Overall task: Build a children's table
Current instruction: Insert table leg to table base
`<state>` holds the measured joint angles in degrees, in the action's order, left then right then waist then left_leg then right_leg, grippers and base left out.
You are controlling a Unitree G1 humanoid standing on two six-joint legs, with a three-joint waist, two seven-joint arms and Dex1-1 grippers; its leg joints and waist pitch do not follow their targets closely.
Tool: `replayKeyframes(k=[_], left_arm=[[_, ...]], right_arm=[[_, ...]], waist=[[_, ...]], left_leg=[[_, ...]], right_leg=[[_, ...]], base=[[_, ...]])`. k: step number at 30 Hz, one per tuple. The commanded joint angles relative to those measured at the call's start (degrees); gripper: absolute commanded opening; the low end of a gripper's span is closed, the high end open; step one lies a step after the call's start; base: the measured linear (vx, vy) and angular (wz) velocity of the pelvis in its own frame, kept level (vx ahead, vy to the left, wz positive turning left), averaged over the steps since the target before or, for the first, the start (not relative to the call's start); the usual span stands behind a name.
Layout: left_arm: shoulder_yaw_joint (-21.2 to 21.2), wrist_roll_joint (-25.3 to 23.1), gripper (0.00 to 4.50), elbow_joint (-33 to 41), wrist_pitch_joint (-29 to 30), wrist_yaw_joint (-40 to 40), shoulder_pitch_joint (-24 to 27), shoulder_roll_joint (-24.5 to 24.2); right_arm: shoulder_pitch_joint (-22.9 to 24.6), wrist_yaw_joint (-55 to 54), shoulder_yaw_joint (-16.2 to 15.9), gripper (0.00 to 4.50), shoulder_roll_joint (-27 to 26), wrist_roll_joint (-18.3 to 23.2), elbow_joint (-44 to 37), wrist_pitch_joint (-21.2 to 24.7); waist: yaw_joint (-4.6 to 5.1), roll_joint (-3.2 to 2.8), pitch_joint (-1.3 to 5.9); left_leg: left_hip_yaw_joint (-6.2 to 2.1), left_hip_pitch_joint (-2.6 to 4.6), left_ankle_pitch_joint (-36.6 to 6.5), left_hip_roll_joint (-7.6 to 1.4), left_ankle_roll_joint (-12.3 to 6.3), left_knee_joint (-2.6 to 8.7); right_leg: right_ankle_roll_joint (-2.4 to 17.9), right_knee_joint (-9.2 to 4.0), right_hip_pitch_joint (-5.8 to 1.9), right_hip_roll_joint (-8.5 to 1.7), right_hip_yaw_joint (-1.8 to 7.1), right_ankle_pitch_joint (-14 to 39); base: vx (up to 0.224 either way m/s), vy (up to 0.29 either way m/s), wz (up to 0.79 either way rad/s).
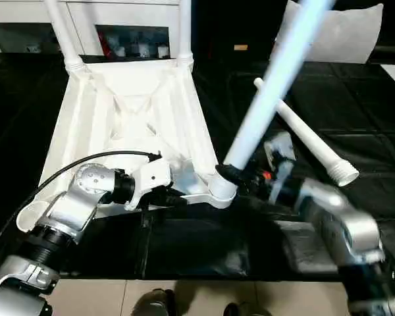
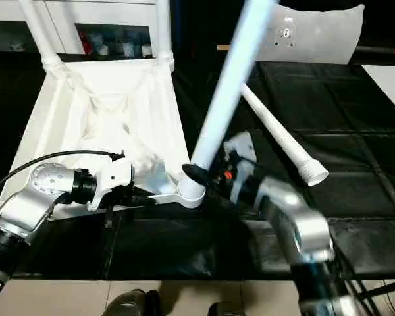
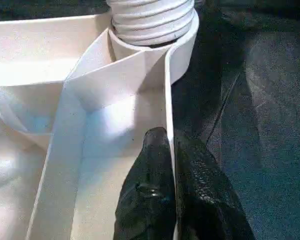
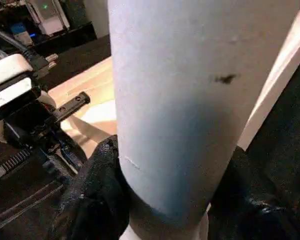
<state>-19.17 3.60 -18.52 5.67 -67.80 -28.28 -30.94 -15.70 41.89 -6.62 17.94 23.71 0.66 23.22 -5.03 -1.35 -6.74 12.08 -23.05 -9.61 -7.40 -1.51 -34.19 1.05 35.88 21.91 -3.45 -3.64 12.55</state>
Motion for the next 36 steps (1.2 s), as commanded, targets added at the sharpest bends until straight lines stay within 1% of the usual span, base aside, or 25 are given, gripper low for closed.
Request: replayKeyframes(k=[1,3,6,8,9,10,11,13,14,16,17,18,19,20,21,22,23,24,25,27,28,29,32,33,36], left_arm=[[1.5,0.7,0.0,0.9,-0.7,-0.1,0.2,-0.7],[1.3,0.4,0.0,1.0,-0.8,-0.3,0.2,-0.8],[0.9,0.0,0.0,1.2,-1.0,-0.6,0.2,-0.9],[0.7,-0.3,0.0,1.3,-1.0,-0.7,0.1,-1.0],[0.6,-0.3,0.0,1.4,-0.9,-0.7,0.1,-1.0],[0.6,-0.3,0.0,1.6,-1.0,-0.9,0.0,-1.1],[0.5,-0.3,0.0,1.6,-1.0,-1.0,0.0,-1.2],[0.1,-0.4,0.0,1.7,-1.3,-1.7,-0.3,-1.4],[-0.1,-0.5,0.0,1.8,-1.4,-2.2,-0.5,-1.6],[-0.6,-0.6,0.0,1.8,-1.7,-3.1,-1.1,-1.8],[-0.9,-0.5,0.0,1.4,-2.0,-4.1,-2.1,-1.7],[-1.0,-0.4,0.0,1.2,-2.1,-4.6,-2.7,-1.6],[-1.0,-0.4,0.0,0.2,-2.5,-5.2,-3.9,-1.3],[-1.0,-0.5,0.0,-0.2,-2.7,-5.5,-4.6,-1.1],[-1.0,-0.5,0.0,-0.6,-2.8,-5.7,-5.0,-1.0],[-0.7,-0.3,0.0,-2.1,-3.3,-6.4,-6.6,-0.8],[-0.5,-0.2,0.0,-2.3,-3.3,-6.6,-7.0,-0.7],[-0.5,-0.2,0.0,-2.3,-3.3,-6.6,-7.0,-0.7],[0.1,0.3,0.0,-3.9,-3.4,-7.4,-8.6,-0.7],[0.1,0.1,0.0,-4.7,-3.7,-7.6,-9.3,-0.8],[0.2,-0.3,0.0,-6.4,-4.5,-8.0,-10.4,-1.0],[0.2,-0.5,0.0,-7.0,-4.8,-8.1,-10.7,-1.1],[0.5,-0.5,0.0,-8.2,-5.2,-8.8,-11.5,-1.2],[0.5,-0.8,0.0,-9.1,-5.7,-9.1,-11.9,-1.4],[0.5,-1.0,0.0,-9.8,-6.1,-9.3,-12.2,-1.6]], right_arm=[[4.0,-1.3,-3.9,1.91,3.3,-7.9,4.9,1.0],[3.6,-0.6,-6.6,1.91,4.9,-10.8,5.3,-1.1],[2.2,0.9,-10.3,1.91,6.8,-14.1,6.3,-2.9],[0.9,3.4,-12.8,1.91,7.7,-15.2,7.3,-2.9],[0.8,4.1,-13.2,1.91,7.8,-15.1,7.4,-2.6],[0.4,4.8,-13.7,1.91,7.9,-15.2,7.7,-2.6],[0.3,5.2,-14.0,1.91,7.9,-15.3,8.0,-2.7],[-0.7,6.0,-15.1,1.91,7.7,-15.9,9.6,-3.7],[-1.2,6.5,-15.6,1.91,7.5,-16.0,10.3,-4.1],[-2.1,7.3,-16.5,1.91,7.3,-16.2,11.4,-4.7],[-2.6,8.7,-17.3,1.91,7.2,-15.8,11.6,-4.6],[-2.8,9.8,-17.7,1.91,7.2,-15.6,11.6,-4.4],[-2.8,10.9,-17.9,1.91,7.1,-14.8,11.1,-3.7],[-2.6,11.7,-17.9,1.91,7.1,-14.3,10.5,-3.1],[-2.5,11.9,-17.8,1.91,7.0,-14.1,10.4,-2.9],[-2.0,12.9,-17.7,1.91,6.9,-13.2,9.6,-1.8],[-1.7,13.1,-17.7,1.91,6.9,-12.9,9.2,-1.5],[-1.7,13.2,-17.6,1.91,6.9,-12.8,9.1,-1.4],[-1.1,13.2,-17.2,1.91,6.6,-11.6,8.6,-0.9],[-0.9,13.0,-17.0,1.91,6.3,-11.3,8.5,-0.9],[-0.8,12.8,-16.4,1.91,5.5,-10.5,8.8,-0.6],[-0.8,12.8,-16.3,1.91,5.3,-10.3,8.7,-0.4],[-0.8,12.5,-15.4,1.91,4.1,-9.1,9.0,0.5],[-1.2,12.5,-15.4,1.91,3.8,-9.3,9.5,0.3],[-1.6,12.4,-15.5,1.91,3.7,-9.4,9.9,0.2]], waist=[[0.35,-0.57,3.9],[0.46,-0.69,3.67],[0.5,-0.51,3.45],[0.73,-0.38,3.32],[0.84,-0.2,3.11],[0.82,-0.3,3.18],[0.95,-0.2,3.02],[1.11,-0.23,2.52],[1.41,-0.2,2.17],[1.66,-0.14,2.1],[1.97,-0.2,1.27],[2.05,-0.18,1.1],[1.89,-0.62,0.7],[1.86,-0.65,0.48],[1.87,-0.39,0.59],[1.77,-1.14,0.47],[1.77,-0.59,0.44],[1.69,-0.85,0.27],[1.61,-1.27,0.09],[1.43,-1.18,0.12],[1.46,-1.21,0.06],[1.37,-1.34,-0.03],[1.35,-1.19,-0.18],[1.3,-1.42,-0.25],[1.29,-1.38,-0.58]], left_leg=[[-3.9,2.48,-19.3,-7.07,4.15,5.13],[-3.92,2.67,-21.2,-6.96,4.24,5.08],[-4.14,2.61,-22.0,-7.01,4.27,5.02],[-4.18,2.79,-23.0,-7.03,4.39,5.18],[-4.32,2.76,-23.9,-7.11,4.38,5.23],[-4.34,2.89,-24.4,-7.1,4.45,5.21],[-4.43,2.98,-25.5,-7.14,4.72,5.39],[-4.55,2.98,-27.3,-7.11,5.26,5.6],[-4.68,3.14,-29.6,-7.07,5.78,5.73],[-4.94,3.46,-32.2,-7.01,6.4,5.72],[-5.14,3.31,-33.6,-6.94,6.57,5.95],[-5.34,3.49,-35.3,-6.95,6.93,6.06],[-5.42,3.71,-36.3,-7.0,7.24,6.17],[-5.39,4.07,-36.7,-6.93,7.25,6.21],[-5.38,3.87,-35.1,-7.05,6.92,6.44],[-5.48,3.69,-34.5,-7.11,6.97,6.6],[-5.15,3.8,-33.9,-7.13,6.58,6.71],[-5.08,3.92,-33.9,-7.25,6.79,6.76],[-5.21,3.69,-33.7,-7.25,6.84,6.8],[-5.03,3.83,-32.9,-7.32,6.64,6.87],[-5.1,3.63,-32.6,-7.39,6.65,6.95],[-5.07,3.6,-32.9,-7.38,6.54,7.0],[-5.2,3.48,-32.6,-7.53,6.45,7.08],[-5.19,3.52,-32.3,-7.5,6.25,7.0],[-5.22,3.48,-31.8,-7.55,5.87,6.99]], right_leg=[[13.8,-4.66,-0.84,-7.29,4.39,11.9],[13.5,-5.05,-0.63,-7.39,4.51,15.0],[12.3,-5.36,-0.57,-7.52,4.59,18.4],[11.8,-5.47,-0.34,-7.37,4.65,20.1],[11.5,-5.64,-0.2,-7.55,4.75,21.1],[11.4,-5.68,-0.14,-7.5,4.75,21.4],[11.2,-5.71,0.05,-7.34,4.74,21.7],[11.0,-5.76,0.41,-7.3,4.79,21.7],[10.7,-5.94,0.66,-7.3,4.82,23.2],[10.1,-6.23,0.75,-7.49,4.88,26.1],[9.6,-6.43,1.06,-7.42,4.98,27.5],[8.9,-6.61,1.1,-7.41,4.95,29.8],[8.5,-6.79,1.45,-7.44,5.09,30.5],[8.3,-7.02,1.58,-7.41,5.12,30.5],[8.7,-6.94,1.07,-7.55,5.12,28.8],[9.0,-6.81,0.92,-7.57,5.1,27.6],[9.2,-6.92,1.02,-7.36,5.17,26.5],[9.8,-6.84,1.14,-7.42,5.27,25.5],[10.2,-6.68,1.01,-7.55,5.26,24.9],[10.9,-6.69,0.96,-7.63,5.34,23.5],[11.1,-6.6,0.8,-7.7,5.32,23.1],[11.1,-6.7,0.9,-7.71,5.33,23.7],[11.3,-6.75,0.76,-7.99,5.39,24.9],[11.3,-6.84,0.8,-8.12,5.46,25.9],[10.9,-7.2,0.92,-8.38,5.6,28.7]], base=[[0.0,0.0,0.0],[0.0,0.0,0.0],[0.0,0.0,0.0],[0.0,0.0,0.0],[0.0,0.0,0.0],[0.0,0.0,0.0],[0.0,0.0,0.0],[0.0,0.0,0.0],[0.0,0.0,0.0],[0.0,0.0,0.0],[0.0,0.0,0.0],[0.0,0.0,0.0],[0.0,0.0,0.0],[0.0,0.0,0.0],[0.0,0.0,0.0],[0.0,0.0,0.0],[0.0,0.0,0.0],[0.0,0.0,0.0],[0.0,0.0,0.0],[0.0,0.0,0.0],[0.0,0.0,0.0],[0.0,0.0,0.0],[0.0,0.0,0.0],[0.0,0.0,0.0],[0.0,0.0,0.0]])
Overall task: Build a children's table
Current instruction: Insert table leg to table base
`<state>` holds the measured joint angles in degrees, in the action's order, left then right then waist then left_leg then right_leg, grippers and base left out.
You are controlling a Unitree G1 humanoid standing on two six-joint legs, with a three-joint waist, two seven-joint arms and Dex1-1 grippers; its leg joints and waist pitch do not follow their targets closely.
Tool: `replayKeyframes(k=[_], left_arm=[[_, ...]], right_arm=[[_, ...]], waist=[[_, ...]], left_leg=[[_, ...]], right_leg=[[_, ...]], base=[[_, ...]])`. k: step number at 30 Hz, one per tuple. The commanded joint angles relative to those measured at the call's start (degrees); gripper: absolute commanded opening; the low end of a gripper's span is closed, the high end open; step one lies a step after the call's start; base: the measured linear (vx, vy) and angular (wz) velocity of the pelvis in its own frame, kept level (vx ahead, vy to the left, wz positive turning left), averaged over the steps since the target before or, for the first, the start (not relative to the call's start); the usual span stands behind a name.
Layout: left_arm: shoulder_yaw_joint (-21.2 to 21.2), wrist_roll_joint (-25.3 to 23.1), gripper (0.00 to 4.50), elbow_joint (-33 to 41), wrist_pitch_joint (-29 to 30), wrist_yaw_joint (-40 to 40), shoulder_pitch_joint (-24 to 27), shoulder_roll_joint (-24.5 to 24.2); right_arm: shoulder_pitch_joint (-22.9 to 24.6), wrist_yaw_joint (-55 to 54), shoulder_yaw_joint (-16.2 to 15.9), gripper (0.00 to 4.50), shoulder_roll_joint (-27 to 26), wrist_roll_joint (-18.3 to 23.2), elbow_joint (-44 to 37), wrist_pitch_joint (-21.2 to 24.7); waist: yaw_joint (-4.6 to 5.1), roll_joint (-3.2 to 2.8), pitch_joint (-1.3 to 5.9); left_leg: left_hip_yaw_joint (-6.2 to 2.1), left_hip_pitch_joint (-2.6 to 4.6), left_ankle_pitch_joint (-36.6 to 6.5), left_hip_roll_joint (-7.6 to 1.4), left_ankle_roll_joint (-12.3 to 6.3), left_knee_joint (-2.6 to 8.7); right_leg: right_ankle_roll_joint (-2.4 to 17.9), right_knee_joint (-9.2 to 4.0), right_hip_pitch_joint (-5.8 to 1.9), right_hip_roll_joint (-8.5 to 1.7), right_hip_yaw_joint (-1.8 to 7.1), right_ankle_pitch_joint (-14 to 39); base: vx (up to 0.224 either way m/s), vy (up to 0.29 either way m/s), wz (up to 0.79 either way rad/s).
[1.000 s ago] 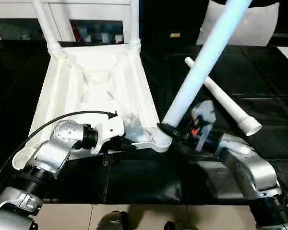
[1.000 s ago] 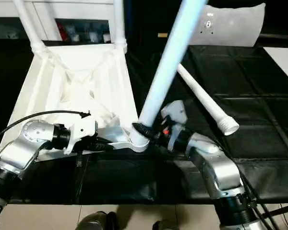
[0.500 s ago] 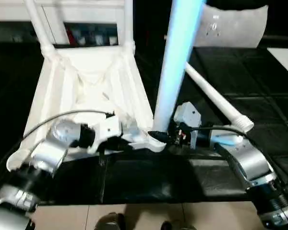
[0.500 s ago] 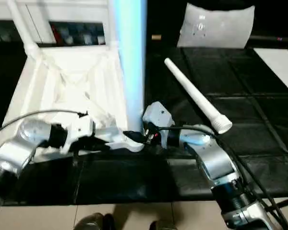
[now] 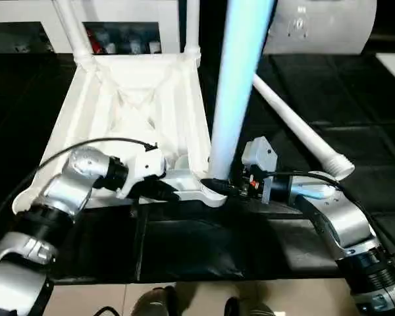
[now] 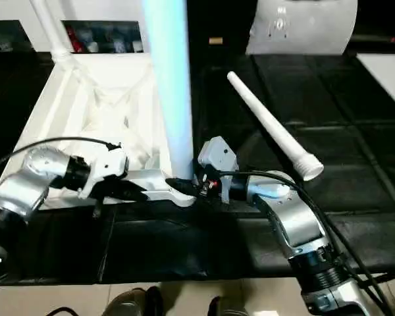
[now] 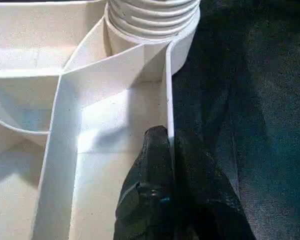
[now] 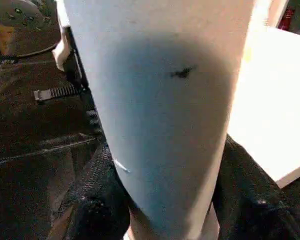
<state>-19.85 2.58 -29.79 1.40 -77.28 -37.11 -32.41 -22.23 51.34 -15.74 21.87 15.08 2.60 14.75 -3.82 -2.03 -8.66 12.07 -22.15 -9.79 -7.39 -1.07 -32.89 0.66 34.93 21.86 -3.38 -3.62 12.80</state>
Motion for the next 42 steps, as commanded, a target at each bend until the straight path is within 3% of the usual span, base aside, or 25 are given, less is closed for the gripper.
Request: replayKeyframes(k=[1,6,10,11,13,14,15,16,17,18,19,20,21,22,23,27,29,32,34,37,40,42], left_arm=[[1.3,-0.1,0.0,0.7,-2.5,-0.3,-3.5,-0.3],[3.2,1.2,0.0,3.7,0.3,0.7,-0.8,-1.5],[6.7,1.9,0.0,10.9,6.4,7.6,4.9,-2.3],[7.5,1.8,0.0,12.3,7.5,9.4,6.1,-2.2],[11.0,1.7,0.0,23.0,15.9,17.6,13.2,-0.3],[11.1,1.7,0.0,23.0,16.0,17.7,13.2,-0.3],[12.2,1.8,0.0,29.0,20.6,21.2,16.3,2.0],[12.2,1.8,0.0,29.0,20.6,21.2,16.3,2.0],[12.2,1.3,0.0,33.2,24.0,23.7,18.3,4.0],[11.7,0.4,0.0,36.7,26.7,26.1,19.9,5.9],[11.1,-0.1,0.0,39.0,28.6,27.8,21.0,7.3],[10.7,-0.3,0.0,39.9,29.3,28.5,21.4,7.9],[10.0,-1.1,0.0,40.3,29.9,29.8,21.5,9.0],[9.3,-1.7,0.0,41.0,30.9,31.1,21.5,10.1],[8.8,-2.0,0.0,41.6,31.8,32.2,21.5,11.0],[6.1,-4.3,0.0,43.3,35.7,35.9,20.4,13.8],[5.2,-5.7,0.0,44.2,37.2,36.5,20.4,13.3],[4.6,-6.6,0.0,44.7,38.3,37.1,20.6,12.5],[3.5,-9.6,0.0,42.6,36.1,36.0,20.4,8.8],[3.3,-10.2,0.0,41.4,34.1,34.7,20.2,6.4],[3.7,-9.7,0.0,39.0,29.2,31.1,19.5,3.2],[3.7,-9.0,0.0,38.3,27.2,28.8,19.1,1.9]], right_arm=[[4.5,2.8,-6.1,1.91,-0.5,-1.1,8.7,8.5],[3.6,-0.7,-4.9,1.91,-2.1,-3.0,10.7,7.2],[3.7,-8.2,-1.8,1.91,-5.1,-3.8,11.9,7.1],[3.7,-9.7,-1.1,1.91,-5.7,-3.8,12.0,7.3],[4.3,-15.8,1.3,1.91,-8.6,-4.5,12.1,6.8],[4.3,-15.8,1.3,1.91,-8.6,-4.5,12.1,6.8],[4.2,-18.7,2.6,1.91,-10.5,-4.4,12.5,6.8],[4.2,-18.7,2.6,1.91,-10.5,-4.4,12.5,6.8],[3.8,-20.9,3.7,1.91,-12.2,-4.5,13.2,6.6],[3.0,-23.0,4.8,1.91,-14.0,-4.5,14.3,6.3],[2.2,-24.8,5.6,1.91,-15.3,-4.5,15.4,6.0],[1.8,-25.5,6.0,1.91,-15.9,-4.5,16.0,5.8],[1.1,-26.5,6.3,1.91,-16.5,-4.6,17.0,5.5],[0.4,-27.4,6.5,1.91,-17.1,-4.7,18.0,5.2],[-0.2,-28.1,6.7,1.91,-17.6,-4.7,18.8,5.1],[-1.4,-27.7,6.4,1.91,-19.1,-4.9,19.7,5.3],[-1.4,-27.1,6.4,1.91,-19.3,-5.3,19.6,5.4],[-1.6,-26.7,6.2,1.91,-19.2,-5.6,20.0,5.0],[-1.6,-24.4,6.1,1.91,-18.0,-5.1,18.9,5.1],[-1.5,-21.4,5.6,1.91,-16.2,-4.8,17.4,5.8],[-1.3,-17.1,5.7,1.91,-13.3,-3.6,15.3,7.5],[-1.4,-15.5,6.2,1.91,-12.2,-2.7,14.8,8.5]], waist=[[0.03,-0.75,1.31],[0.16,-0.74,0.94],[0.61,-0.37,0.79],[0.73,-0.42,0.72],[1.03,0.36,0.69],[1.27,0.08,0.65],[1.78,0.83,0.67],[1.83,0.45,0.8],[2.54,0.75,0.64],[2.76,0.72,1.08],[3.05,1.06,1.06],[3.22,0.82,0.97],[3.59,1.29,0.83],[3.61,1.11,0.74],[3.7,1.73,0.7],[3.61,1.9,0.65],[3.61,1.92,0.69],[3.61,1.85,0.87],[3.54,1.88,1.13],[3.39,1.93,1.33],[3.2,2.0,2.0],[3.06,2.02,2.19]], left_leg=[[-5.32,2.69,-32.1,-7.65,5.48,5.67],[-6.0,2.94,-37.4,-7.61,6.87,5.98],[-6.44,2.31,-37.0,-7.6,7.05,6.18],[-6.33,2.27,-36.3,-7.58,6.95,6.23],[-6.25,1.92,-34.9,-7.82,7.11,6.44],[-6.44,1.53,-34.6,-7.85,7.25,6.52],[-6.27,1.45,-34.8,-7.58,7.03,6.75],[-6.43,1.32,-34.4,-7.61,7.34,6.65],[-6.45,0.63,-33.4,-7.31,6.85,6.85],[-6.24,0.31,-30.2,-7.52,6.7,7.11],[-6.06,0.3,-29.3,-7.54,6.32,7.05],[-5.78,0.67,-28.7,-7.51,6.12,6.87],[-5.44,0.87,-28.6,-7.23,5.51,6.59],[-5.52,0.82,-28.5,-7.11,5.31,6.49],[-5.43,0.95,-28.4,-7.11,4.85,6.37],[-5.25,1.63,-28.9,-7.18,4.82,6.15],[-5.21,1.51,-28.4,-7.13,4.77,6.31],[-5.01,1.67,-27.7,-7.12,4.85,6.29],[-4.92,1.78,-27.6,-7.01,4.61,6.24],[-4.79,1.81,-26.4,-7.02,4.51,6.14],[-4.24,1.73,-20.7,-7.04,3.12,5.93],[-3.98,1.76,-19.0,-6.98,2.47,5.8]], right_leg=[[10.8,-6.46,1.04,-8.55,5.63,30.2],[8.7,-6.9,1.57,-8.59,5.48,36.8],[8.2,-6.76,1.6,-8.84,5.48,38.3],[8.2,-6.79,1.74,-8.74,5.55,37.8],[8.6,-6.34,1.73,-8.76,5.64,36.3],[9.0,-6.02,1.53,-8.8,5.59,35.6],[8.1,-6.26,1.45,-8.23,5.29,36.2],[8.6,-5.84,1.37,-8.44,5.37,34.8],[8.2,-5.93,0.97,-8.14,5.02,34.0],[9.4,-5.29,0.52,-8.09,5.04,29.2],[9.9,-5.43,0.62,-8.01,5.14,27.4],[10.5,-5.57,0.93,-7.86,5.16,25.8],[10.5,-5.94,1.11,-7.8,5.29,25.7],[10.4,-5.96,1.03,-7.91,5.27,26.4],[9.8,-6.31,1.08,-7.97,5.32,28.0],[8.7,-6.75,1.47,-7.73,5.38,29.4],[8.6,-6.63,1.29,-7.55,5.26,27.8],[9.2,-6.45,1.26,-7.41,5.26,25.1],[9.2,-6.52,1.14,-7.28,5.21,24.5],[9.7,-6.31,0.87,-7.24,5.16,22.6],[11.4,-5.76,0.15,-6.99,5.11,14.7],[12.0,-5.49,0.0,-6.9,5.07,12.1]], base=[[0.0,0.0,0.0],[0.0,0.0,0.0],[0.0,0.0,0.0],[0.0,0.0,0.0],[0.0,0.0,0.0],[0.0,0.0,0.0],[0.007,0.02,-0.18],[0.014,0.031,-0.24],[0.014,0.031,-0.24],[0.031,0.035,-0.26],[0.0,0.0,0.0],[0.0,0.0,0.0],[0.0,0.0,0.0],[0.0,0.0,0.0],[0.0,0.0,0.0],[0.0,0.0,0.0],[0.0,0.0,0.0],[0.0,0.0,0.0],[0.0,0.0,0.0],[0.0,0.0,0.0],[0.0,0.0,0.0],[0.0,0.0,0.0]])
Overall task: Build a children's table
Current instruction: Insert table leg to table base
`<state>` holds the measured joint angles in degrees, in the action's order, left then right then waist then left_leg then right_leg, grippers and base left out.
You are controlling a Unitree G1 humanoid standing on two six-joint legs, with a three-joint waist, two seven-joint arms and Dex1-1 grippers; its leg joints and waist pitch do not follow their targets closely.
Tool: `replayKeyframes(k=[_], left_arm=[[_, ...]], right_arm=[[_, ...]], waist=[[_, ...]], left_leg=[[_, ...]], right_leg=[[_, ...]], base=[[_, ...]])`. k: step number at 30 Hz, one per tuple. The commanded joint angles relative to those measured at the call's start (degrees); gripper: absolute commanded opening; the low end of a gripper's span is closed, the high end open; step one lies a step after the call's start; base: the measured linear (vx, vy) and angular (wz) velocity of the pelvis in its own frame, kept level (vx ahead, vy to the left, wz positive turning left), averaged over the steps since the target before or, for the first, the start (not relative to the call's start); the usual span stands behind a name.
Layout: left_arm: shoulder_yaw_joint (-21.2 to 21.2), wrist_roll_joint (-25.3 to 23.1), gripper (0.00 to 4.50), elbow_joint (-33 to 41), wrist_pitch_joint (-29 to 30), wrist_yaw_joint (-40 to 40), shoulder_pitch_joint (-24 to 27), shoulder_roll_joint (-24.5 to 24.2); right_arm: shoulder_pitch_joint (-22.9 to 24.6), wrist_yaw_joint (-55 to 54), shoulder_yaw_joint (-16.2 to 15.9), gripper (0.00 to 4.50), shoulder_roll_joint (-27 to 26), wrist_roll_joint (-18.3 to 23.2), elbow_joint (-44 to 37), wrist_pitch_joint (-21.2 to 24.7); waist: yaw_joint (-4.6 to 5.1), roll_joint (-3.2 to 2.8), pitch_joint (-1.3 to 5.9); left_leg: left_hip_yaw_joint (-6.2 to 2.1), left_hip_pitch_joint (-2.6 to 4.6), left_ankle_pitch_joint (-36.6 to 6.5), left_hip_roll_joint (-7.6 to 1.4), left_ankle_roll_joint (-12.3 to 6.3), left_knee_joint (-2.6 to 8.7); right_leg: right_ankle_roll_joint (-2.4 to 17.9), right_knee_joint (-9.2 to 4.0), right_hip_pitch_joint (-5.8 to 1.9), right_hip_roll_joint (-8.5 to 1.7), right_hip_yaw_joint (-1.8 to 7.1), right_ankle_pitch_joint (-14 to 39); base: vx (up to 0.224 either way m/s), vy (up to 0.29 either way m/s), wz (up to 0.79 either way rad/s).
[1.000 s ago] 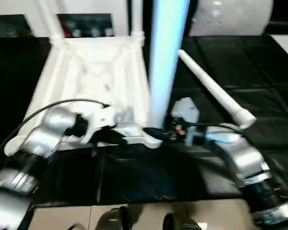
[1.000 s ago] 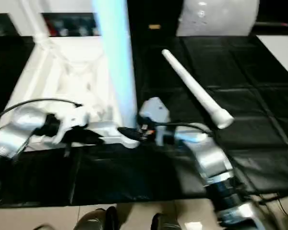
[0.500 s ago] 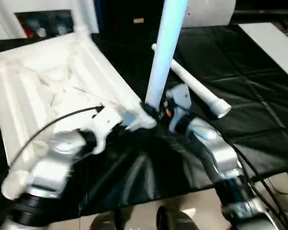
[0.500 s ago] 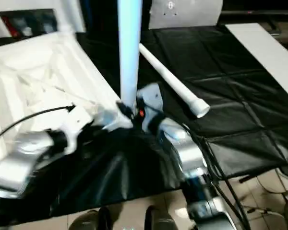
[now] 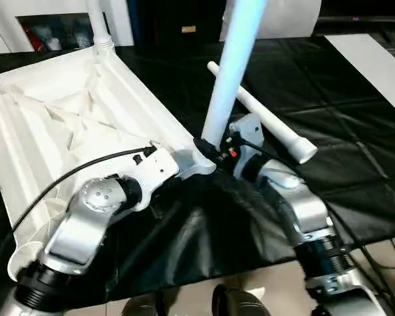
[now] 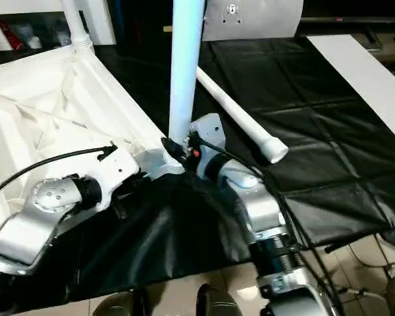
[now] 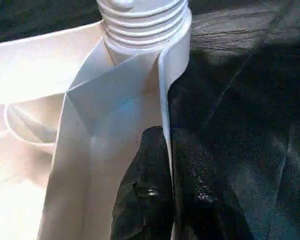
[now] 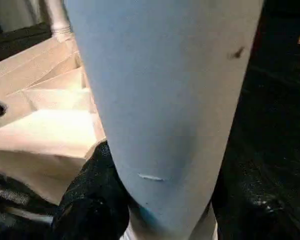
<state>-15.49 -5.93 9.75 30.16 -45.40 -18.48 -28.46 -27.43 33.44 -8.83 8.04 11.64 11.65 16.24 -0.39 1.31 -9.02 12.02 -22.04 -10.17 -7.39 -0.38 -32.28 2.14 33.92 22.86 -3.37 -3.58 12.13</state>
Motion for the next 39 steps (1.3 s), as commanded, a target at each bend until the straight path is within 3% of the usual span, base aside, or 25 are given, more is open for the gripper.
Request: replayKeyframes(k=[1,6,11,15,21,27,31,35,36,39], left_arm=[[-0.6,-0.1,0.0,-1.7,-2.6,-4.3,0.2,-2.7],[-1.9,1.0,0.0,-5.0,-7.1,-9.9,-1.6,-6.9],[-2.5,0.3,0.0,-8.1,-7.1,-9.8,-3.0,-7.7],[-2.6,0.2,0.0,-9.5,-6.6,-8.0,-3.7,-6.2],[-3.5,1.1,0.0,-9.8,-7.4,-8.4,-3.8,-6.0],[-4.0,1.8,0.0,-10.4,-10.0,-11.1,-3.6,-6.9],[-5.0,3.2,0.0,-10.3,-13.3,-16.4,-3.4,-8.9],[-5.4,3.9,0.0,-10.1,-14.1,-18.6,-3.7,-9.7],[-5.6,4.5,0.0,-10.1,-14.7,-20.4,-4.1,-10.3],[-6.1,4.7,0.0,-10.4,-15.6,-21.7,-4.5,-10.5]], right_arm=[[3.7,3.2,-0.5,1.91,2.1,1.2,5.4,7.6],[2.2,6.1,1.9,1.91,4.6,3.7,5.2,10.4],[2.4,7.6,1.3,1.91,6.7,2.2,2.7,6.0],[5.4,10.1,-4.7,1.91,9.3,-2.8,-2.6,-0.3],[7.6,10.8,-9.4,1.91,10.3,-6.5,-5.7,-5.0],[6.7,11.5,-8.0,1.91,10.0,-4.2,-4.2,-3.3],[4.6,13.4,-5.8,1.91,9.7,-0.9,-1.1,0.8],[3.4,13.9,-4.1,1.91,9.0,1.4,-0.3,3.3],[2.2,14.8,-2.2,1.91,8.7,4.5,-0.6,8.3],[1.1,16.3,-1.8,1.91,9.3,6.3,-0.7,13.0]], waist=[[-0.48,-1.24,2.75],[-0.98,-1.18,3.57],[-1.75,-1.11,3.81],[-1.99,-0.96,4.1],[-2.09,-0.82,4.2],[-2.02,-0.86,4.74],[-1.83,-0.71,4.74],[-1.74,-0.76,4.53],[-1.74,-0.73,4.45],[-1.8,-0.73,4.36]], left_leg=[[-3.86,1.55,-16.8,-6.91,0.99,5.01],[-3.45,1.58,-10.7,-6.77,-1.23,4.3],[-3.06,1.89,-9.3,-6.97,-0.94,3.9],[-3.08,1.75,-7.7,-7.0,-1.32,3.8],[-3.09,1.63,-7.9,-6.78,-2.32,3.47],[-3.14,1.51,-4.8,-6.71,-4.56,3.05],[-3.15,1.4,-4.8,-6.61,-5.34,2.85],[-3.18,1.54,-6.8,-6.76,-4.09,2.95],[-3.22,1.67,-7.3,-6.79,-3.64,3.05],[-3.21,1.71,-8.9,-6.72,-2.75,3.0]], right_leg=[[11.1,-4.26,-1.24,-6.9,4.94,11.2],[13.8,-3.43,-1.94,-6.68,4.61,4.2],[14.7,-3.09,-1.98,-6.6,4.48,2.8],[14.6,-2.72,-2.2,-6.49,4.26,1.7],[14.6,-2.91,-2.44,-6.7,4.35,3.1],[15.5,-2.26,-2.73,-6.45,4.14,-0.9],[16.2,-2.12,-2.83,-6.5,4.08,-1.5],[15.7,-2.39,-2.64,-6.53,4.14,2.8],[15.5,-2.5,-2.53,-6.48,4.14,4.1],[15.2,-2.74,-2.45,-6.51,4.24,7.1]], base=[[0.0,0.0,0.0],[0.0,0.0,0.0],[0.0,0.0,0.0],[0.0,0.0,0.0],[0.0,0.0,0.0],[0.0,0.0,0.0],[0.0,0.0,0.0],[0.0,0.0,0.0],[0.0,0.0,0.0],[0.0,0.0,0.0]])
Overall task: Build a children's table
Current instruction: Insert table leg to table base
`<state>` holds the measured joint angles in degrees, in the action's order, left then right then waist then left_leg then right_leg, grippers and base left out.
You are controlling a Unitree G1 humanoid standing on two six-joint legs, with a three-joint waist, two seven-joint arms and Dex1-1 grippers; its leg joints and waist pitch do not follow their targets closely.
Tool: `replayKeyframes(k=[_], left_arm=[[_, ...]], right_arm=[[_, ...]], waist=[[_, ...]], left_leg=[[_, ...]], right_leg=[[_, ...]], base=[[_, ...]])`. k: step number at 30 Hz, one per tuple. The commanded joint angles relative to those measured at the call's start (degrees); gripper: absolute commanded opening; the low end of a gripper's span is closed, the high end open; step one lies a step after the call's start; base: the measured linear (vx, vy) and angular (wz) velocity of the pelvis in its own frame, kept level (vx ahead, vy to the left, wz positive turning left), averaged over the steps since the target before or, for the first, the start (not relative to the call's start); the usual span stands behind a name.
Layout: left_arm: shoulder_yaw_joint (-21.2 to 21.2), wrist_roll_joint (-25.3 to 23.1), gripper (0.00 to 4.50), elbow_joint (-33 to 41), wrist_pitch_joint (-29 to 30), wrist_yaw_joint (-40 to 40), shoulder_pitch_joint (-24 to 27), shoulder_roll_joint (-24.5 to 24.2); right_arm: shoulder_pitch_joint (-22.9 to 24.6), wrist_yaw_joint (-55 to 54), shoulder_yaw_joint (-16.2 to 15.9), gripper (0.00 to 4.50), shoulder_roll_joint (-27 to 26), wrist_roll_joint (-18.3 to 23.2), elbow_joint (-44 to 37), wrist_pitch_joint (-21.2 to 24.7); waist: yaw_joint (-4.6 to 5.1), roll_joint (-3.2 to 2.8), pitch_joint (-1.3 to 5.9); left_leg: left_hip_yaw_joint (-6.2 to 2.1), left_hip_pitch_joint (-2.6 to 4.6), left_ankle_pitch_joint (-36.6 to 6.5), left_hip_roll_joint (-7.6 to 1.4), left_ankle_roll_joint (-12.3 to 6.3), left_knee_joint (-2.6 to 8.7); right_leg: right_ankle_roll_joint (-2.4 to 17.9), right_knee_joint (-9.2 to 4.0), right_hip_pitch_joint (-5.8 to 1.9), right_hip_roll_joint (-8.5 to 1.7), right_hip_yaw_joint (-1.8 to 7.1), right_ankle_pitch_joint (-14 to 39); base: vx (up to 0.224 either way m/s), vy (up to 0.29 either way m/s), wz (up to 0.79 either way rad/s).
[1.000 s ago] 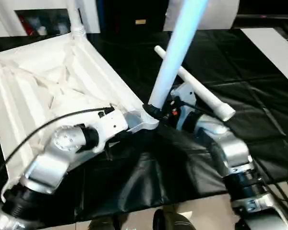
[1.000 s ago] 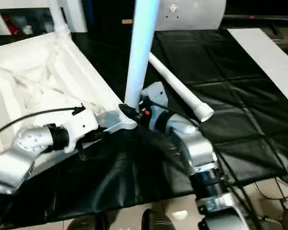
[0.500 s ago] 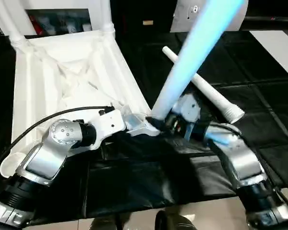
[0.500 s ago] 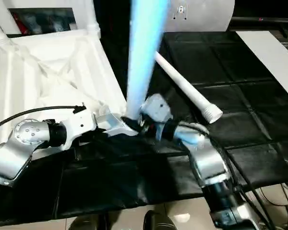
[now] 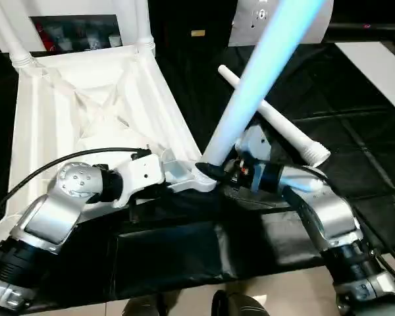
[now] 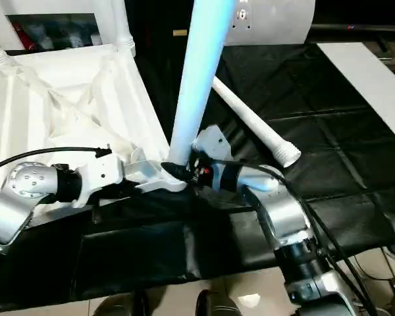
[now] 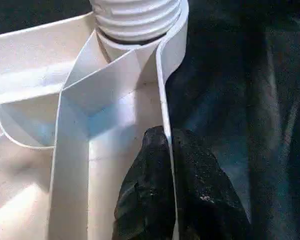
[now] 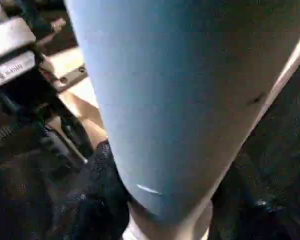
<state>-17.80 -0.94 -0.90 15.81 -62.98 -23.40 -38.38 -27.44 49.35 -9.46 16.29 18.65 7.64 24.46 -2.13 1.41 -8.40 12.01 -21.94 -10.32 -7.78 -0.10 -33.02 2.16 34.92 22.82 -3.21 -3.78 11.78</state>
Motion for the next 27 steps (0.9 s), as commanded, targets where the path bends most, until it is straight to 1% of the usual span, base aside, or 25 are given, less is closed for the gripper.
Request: replayKeyframes(k=[1,3,4,5,6,7,8,9,11,13,14,15,16,17,18,19,20,21,22,23,24,27], left_arm=[[-3.8,-0.2,0.0,0.2,-1.5,-4.3,0.4,-0.6],[-3.9,0.0,0.0,0.0,-1.9,-4.6,0.2,-0.5],[-3.9,0.0,0.0,0.0,-2.0,-4.6,0.2,-0.5],[-4.0,0.1,0.0,-0.2,-2.3,-4.8,0.0,-0.5],[-4.1,0.0,0.0,-0.7,-2.9,-5.0,-0.4,-0.4],[-4.1,0.0,0.0,-1.0,-3.1,-5.1,-0.7,-0.3],[-4.1,-0.1,0.0,-1.1,-3.2,-5.1,-0.8,-0.3],[-4.1,-0.1,0.0,-1.3,-3.3,-5.1,-1.0,-0.2],[-4.1,-0.3,0.0,-1.8,-3.8,-5.4,-1.4,-0.1],[-4.0,-0.3,0.0,-2.2,-4.2,-5.7,-1.6,0.0],[-4.1,-0.3,0.0,-2.3,-4.5,-6.0,-1.7,0.0],[-4.2,-0.4,0.0,-2.4,-4.6,-6.2,-1.8,-0.1],[-4.2,-0.4,0.0,-2.4,-4.6,-6.2,-1.8,-0.1],[-4.4,-0.4,0.0,-2.5,-4.8,-6.3,-1.9,-0.1],[-4.7,-0.4,0.0,-2.9,-5.0,-6.4,-2.2,-0.1],[-4.7,-0.3,0.0,-2.9,-5.0,-6.4,-2.2,-0.1],[-4.9,-0.4,0.0,-3.1,-5.1,-6.4,-2.4,0.0],[-4.9,-0.4,0.0,-3.1,-5.2,-6.5,-2.4,0.0],[-4.9,-0.5,0.0,-3.2,-5.2,-6.5,-2.5,0.1],[-4.9,-0.5,0.0,-3.2,-5.2,-6.5,-2.5,0.1],[-4.7,-0.6,0.0,-3.5,-5.4,-6.6,-2.7,0.0],[-4.4,-0.4,0.0,-3.6,-5.7,-6.8,-2.7,-0.2]], right_arm=[[1.0,0.9,-1.7,1.91,1.5,-0.6,3.4,5.7],[0.6,1.4,-2.1,1.91,1.8,-0.4,3.7,6.4],[0.6,1.5,-2.1,1.91,1.9,-0.4,3.8,6.5],[0.3,1.5,-2.3,1.91,2.0,-0.7,4.2,6.5],[-0.1,2.3,-3.3,1.91,2.6,-1.9,4.8,5.7],[-0.2,2.9,-3.9,1.91,3.0,-2.4,4.7,5.6],[-0.2,3.0,-4.1,1.91,3.1,-2.6,4.6,5.5],[-0.2,3.3,-4.7,1.91,3.5,-3.2,4.6,5.1],[-0.5,3.9,-5.9,1.91,4.1,-4.4,4.7,3.8],[-1.0,4.3,-8.0,1.91,4.5,-6.8,5.5,1.3],[-1.4,5.0,-9.3,1.91,4.7,-7.8,5.9,0.3],[-1.8,5.4,-10.2,1.91,4.6,-8.5,6.4,-0.2],[-1.8,5.4,-10.2,1.91,4.6,-8.5,6.4,-0.2],[-2.1,5.7,-10.9,1.91,4.7,-8.9,6.7,-0.6],[-3.0,6.5,-12.1,1.91,4.4,-9.3,7.6,-0.6],[-3.1,6.6,-12.3,1.91,4.3,-9.3,7.8,-0.5],[-3.7,7.4,-13.3,1.91,4.2,-9.9,8.6,-0.5],[-3.8,7.6,-13.5,1.91,4.2,-10.0,8.8,-0.5],[-3.8,7.9,-14.1,1.91,4.3,-10.4,9.0,-0.5],[-3.7,8.1,-14.3,1.91,4.3,-10.5,9.1,-0.4],[-3.1,8.8,-14.5,1.91,4.6,-10.4,9.0,-0.2],[-2.0,9.6,-13.9,1.91,5.0,-9.6,9.1,-0.1]], waist=[[-0.13,-0.95,3.71],[-0.31,-0.93,3.72],[-0.36,-0.85,3.79],[-0.37,-0.85,3.78],[-0.37,-0.86,3.84],[-0.39,-0.85,3.83],[-0.49,-0.7,3.77],[-0.59,-0.73,3.76],[-0.67,-0.7,3.8],[-0.7,-0.84,3.67],[-0.7,-0.74,3.64],[-0.7,-0.79,3.51],[-0.66,-0.79,3.47],[-0.67,-0.8,3.46],[-0.61,-0.64,3.28],[-0.54,-0.64,3.24],[-0.49,-0.4,3.05],[-0.49,-0.55,2.98],[-0.45,-0.43,2.88],[-0.42,-0.49,2.85],[-0.39,-0.36,2.73],[-0.47,-0.35,2.63]], left_leg=[[-3.14,1.75,-8.9,-6.3,-2.73,3.74],[-3.12,1.76,-9.3,-6.37,-1.63,3.81],[-3.1,1.75,-9.2,-6.34,-1.48,3.79],[-3.11,1.74,-9.1,-6.31,-1.24,3.8],[-3.1,1.75,-9.0,-6.27,-1.08,3.76],[-3.07,1.76,-9.1,-6.23,-1.03,3.74],[-3.0,1.77,-8.6,-6.18,-1.16,3.68],[-3.0,1.7,-8.0,-6.18,-1.42,3.65],[-2.97,1.7,-7.3,-6.2,-1.82,3.61],[-2.99,1.63,-7.6,-6.19,-1.79,3.64],[-3.03,1.62,-8.1,-6.22,-1.65,3.66],[-3.08,1.61,-8.7,-6.23,-1.5,3.71],[-3.09,1.64,-9.0,-6.26,-1.37,3.76],[-3.08,1.73,-9.7,-6.25,-1.14,3.76],[-3.14,1.68,-10.4,-6.25,-1.02,3.85],[-3.22,1.76,-11.4,-6.25,-0.74,3.91],[-3.21,1.79,-11.9,-6.3,-0.63,3.96],[-3.33,1.83,-12.7,-6.32,-0.3,4.02],[-3.38,1.89,-13.2,-6.41,-0.12,4.1],[-3.42,2.0,-14.2,-6.42,0.36,4.2],[-3.47,2.17,-15.3,-6.44,0.72,4.33],[-3.57,2.5,-16.6,-6.49,1.41,4.5]], right_leg=[[15.1,-3.83,-2.24,-6.62,4.45,7.7],[14.8,-3.74,-2.15,-6.67,4.46,8.3],[14.7,-3.67,-2.19,-6.68,4.44,8.0],[14.7,-3.6,-2.14,-6.67,4.44,7.8],[14.8,-3.58,-2.15,-6.7,4.42,7.7],[14.8,-3.6,-2.11,-6.69,4.41,7.8],[14.6,-3.59,-2.15,-6.73,4.49,7.4],[14.5,-3.53,-2.16,-6.73,4.47,6.7],[14.6,-3.37,-2.14,-6.65,4.4,5.5],[14.6,-3.41,-2.09,-6.69,4.39,5.8],[14.5,-3.51,-2.12,-6.76,4.39,6.6],[14.4,-3.59,-2.11,-6.79,4.4,7.5],[14.3,-3.64,-2.07,-6.73,4.42,8.1],[14.2,-3.76,-2.02,-6.76,4.48,9.0],[14.0,-3.87,-2.0,-6.77,4.5,10.2],[13.9,-4.03,-2.01,-6.83,4.52,12.0],[13.7,-4.19,-1.9,-6.85,4.57,12.9],[13.4,-4.29,-1.89,-6.94,4.61,14.5],[13.2,-4.41,-1.81,-6.95,4.63,15.4],[12.7,-4.5,-1.74,-6.91,4.65,16.7],[12.4,-4.61,-1.62,-6.89,4.67,18.0],[11.9,-4.95,-1.58,-7.06,4.82,19.8]], base=[[0.0,0.0,0.0],[0.0,0.0,0.0],[0.0,0.0,0.0],[0.0,0.0,0.0],[0.0,0.0,0.0],[0.0,0.0,0.0],[0.0,0.0,0.0],[0.0,0.0,0.0],[0.0,0.0,0.0],[0.0,0.0,0.0],[0.0,0.0,0.0],[0.0,0.0,0.0],[0.0,0.0,0.0],[0.0,0.0,0.0],[0.0,0.0,0.0],[0.0,0.0,0.0],[0.0,0.0,0.0],[0.0,0.0,0.0],[0.0,0.0,0.0],[0.0,0.0,0.0],[0.0,0.0,0.0],[0.0,0.0,0.0]])
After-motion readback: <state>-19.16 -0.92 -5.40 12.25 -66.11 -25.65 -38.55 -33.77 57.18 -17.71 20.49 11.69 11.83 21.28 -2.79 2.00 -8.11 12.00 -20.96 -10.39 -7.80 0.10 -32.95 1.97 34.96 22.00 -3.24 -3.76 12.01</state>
